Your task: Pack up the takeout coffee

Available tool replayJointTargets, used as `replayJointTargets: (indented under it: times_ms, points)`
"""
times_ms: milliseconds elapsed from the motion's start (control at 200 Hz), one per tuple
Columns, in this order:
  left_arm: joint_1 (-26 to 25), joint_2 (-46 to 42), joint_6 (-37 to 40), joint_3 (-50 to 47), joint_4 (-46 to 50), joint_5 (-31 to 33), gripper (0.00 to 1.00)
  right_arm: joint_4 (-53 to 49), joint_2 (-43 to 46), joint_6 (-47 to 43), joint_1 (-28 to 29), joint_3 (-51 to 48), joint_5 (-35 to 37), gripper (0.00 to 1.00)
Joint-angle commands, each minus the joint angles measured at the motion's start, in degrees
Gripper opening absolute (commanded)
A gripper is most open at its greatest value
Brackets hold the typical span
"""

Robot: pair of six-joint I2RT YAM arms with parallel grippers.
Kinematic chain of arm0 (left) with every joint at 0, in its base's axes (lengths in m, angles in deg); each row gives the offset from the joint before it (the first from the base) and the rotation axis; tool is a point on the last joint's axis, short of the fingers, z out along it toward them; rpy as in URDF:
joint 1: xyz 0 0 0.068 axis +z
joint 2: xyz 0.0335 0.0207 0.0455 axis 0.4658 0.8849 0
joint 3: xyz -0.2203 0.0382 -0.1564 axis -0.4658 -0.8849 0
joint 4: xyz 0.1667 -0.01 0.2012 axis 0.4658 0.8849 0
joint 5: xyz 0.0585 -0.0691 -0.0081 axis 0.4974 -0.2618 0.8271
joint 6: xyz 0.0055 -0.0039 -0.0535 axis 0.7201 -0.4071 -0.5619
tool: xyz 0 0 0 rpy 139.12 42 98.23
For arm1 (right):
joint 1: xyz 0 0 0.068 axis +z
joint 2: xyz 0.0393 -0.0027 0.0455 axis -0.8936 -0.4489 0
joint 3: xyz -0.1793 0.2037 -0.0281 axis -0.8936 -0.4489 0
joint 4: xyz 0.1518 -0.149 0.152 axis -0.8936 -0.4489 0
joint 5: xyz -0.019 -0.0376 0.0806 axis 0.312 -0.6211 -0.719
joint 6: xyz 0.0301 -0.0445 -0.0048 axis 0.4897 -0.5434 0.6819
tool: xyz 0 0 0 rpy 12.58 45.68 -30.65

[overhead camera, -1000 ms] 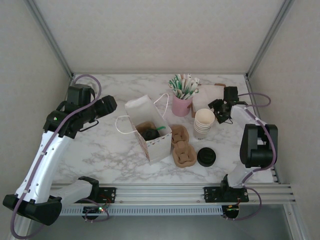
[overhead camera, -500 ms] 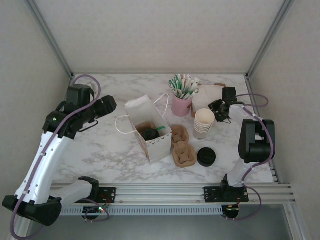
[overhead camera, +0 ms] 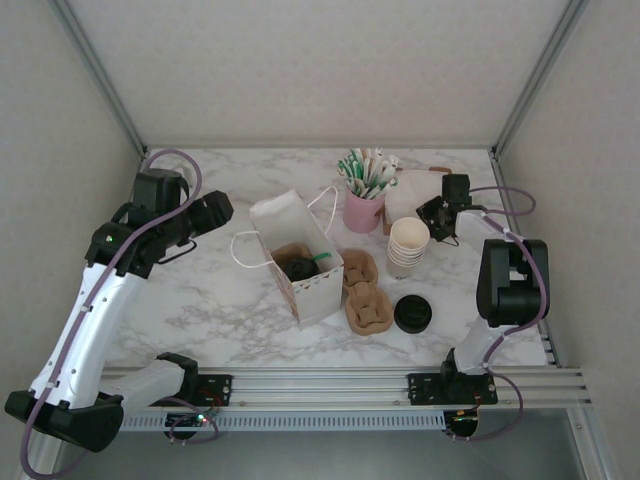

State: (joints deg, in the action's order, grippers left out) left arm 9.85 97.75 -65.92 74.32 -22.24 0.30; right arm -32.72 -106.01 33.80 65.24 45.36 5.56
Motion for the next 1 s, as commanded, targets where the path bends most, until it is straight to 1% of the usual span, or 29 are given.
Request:
replayJointTargets:
  times_ms: [0, 85, 140, 175, 260, 476, 661, 726, 841, 901, 996]
  points:
    - [-0.41, -1.13, -0.58, -0.23, 0.5, 0.95, 0.76, 1.35, 0.32, 0.82, 0.37, -0.71, 1.7, 0.35]
    - [-0.38, -1.57, -0.67, -0.11, 0.67, 0.86, 0.76, 1.27, 1.11, 0.84, 0.36, -0.93, 1.92, 0.19]
    - [-0.41, -1.99, -0.71, 0.09, 0.83, 0.86, 0.76, 1.18, 2.33, 0.54, 0.38, -1.11, 2.42, 0.11]
    - [-0.41, -2.38, -0.67, 0.13, 0.9, 0.94, 0.76, 0.85, 3.21, 0.09, 0.4, -1.13, 3.01, 0.04]
    - [-0.44, -3.02, -0.59, 0.1, 0.88, 1.13, 0.76, 0.06, 6.14, -1.74, 0.41, -0.93, 4.19, 0.0]
    - [-0.43, -4.27, 0.07, 0.13, 0.69, 0.56, 0.77, -3.82, 13.65, -9.68, 0.46, 2.6, 2.83, 0.0]
    - [-0.4, -5.24, 1.1, -0.79, -0.69, -1.1, 0.77, -4.71, 22.98, -17.11, 0.68, 4.41, 2.51, 0.0]
    - [-0.41, -6.09, 1.56, -1.76, -2.24, -1.8, 0.77, -4.82, 25.92, -18.86, 0.69, 5.64, 0.42, 0.0]
    - [-0.43, -8.19, 2.59, -3.48, -4.9, -1.95, 0.78, -4.36, 30.1, -20.52, 1.1, 8.4, -5.49, 0.0]
    - [-0.46, -9.22, 3.3, -4.22, -5.96, -1.89, 0.78, -4.72, 31.81, -21.91, 2.1, 10.29, -6.95, 0.0]
    - [-0.4, -10.26, 4.06, -5.14, -7.08, -1.94, 0.78, -7.72, 33.52, -24.98, 5.39, 15.05, -7.64, 0.0]
